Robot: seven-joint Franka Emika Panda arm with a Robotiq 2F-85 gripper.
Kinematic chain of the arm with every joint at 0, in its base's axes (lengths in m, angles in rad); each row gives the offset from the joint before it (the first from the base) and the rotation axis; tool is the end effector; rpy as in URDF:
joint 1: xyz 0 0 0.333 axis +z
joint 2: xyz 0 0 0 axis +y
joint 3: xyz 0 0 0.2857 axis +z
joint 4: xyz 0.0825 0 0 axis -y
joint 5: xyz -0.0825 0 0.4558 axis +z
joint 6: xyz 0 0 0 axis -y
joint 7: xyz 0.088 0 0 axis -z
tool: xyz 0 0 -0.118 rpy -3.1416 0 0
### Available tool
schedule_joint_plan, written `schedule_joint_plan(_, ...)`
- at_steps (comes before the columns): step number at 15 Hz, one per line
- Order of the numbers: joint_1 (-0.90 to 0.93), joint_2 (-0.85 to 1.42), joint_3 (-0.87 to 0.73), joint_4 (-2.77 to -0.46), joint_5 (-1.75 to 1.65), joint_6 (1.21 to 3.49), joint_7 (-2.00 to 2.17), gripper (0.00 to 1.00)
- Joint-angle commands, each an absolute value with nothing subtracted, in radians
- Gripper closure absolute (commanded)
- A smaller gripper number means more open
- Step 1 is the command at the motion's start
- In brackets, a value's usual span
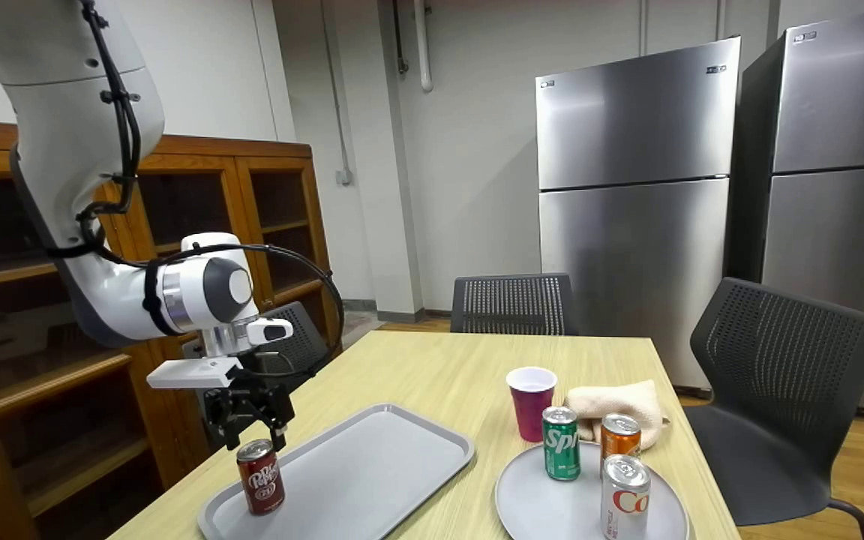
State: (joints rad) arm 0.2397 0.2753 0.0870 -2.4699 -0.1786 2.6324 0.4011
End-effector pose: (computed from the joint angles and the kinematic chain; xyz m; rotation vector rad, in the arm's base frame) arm 0.4552 0.1627 0.0703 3.0464 0.1287 -0.1267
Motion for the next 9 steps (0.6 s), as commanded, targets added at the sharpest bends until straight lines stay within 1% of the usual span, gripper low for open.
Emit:
schedule_joint_plan(1,0.239,0.291,0.1,-2.461,-0.14,2.641,0.358,0.0)
schedule_joint_plan(9,0.239,0.321,0.099,-2.442,-0.108,2.638,0.338,0.0)
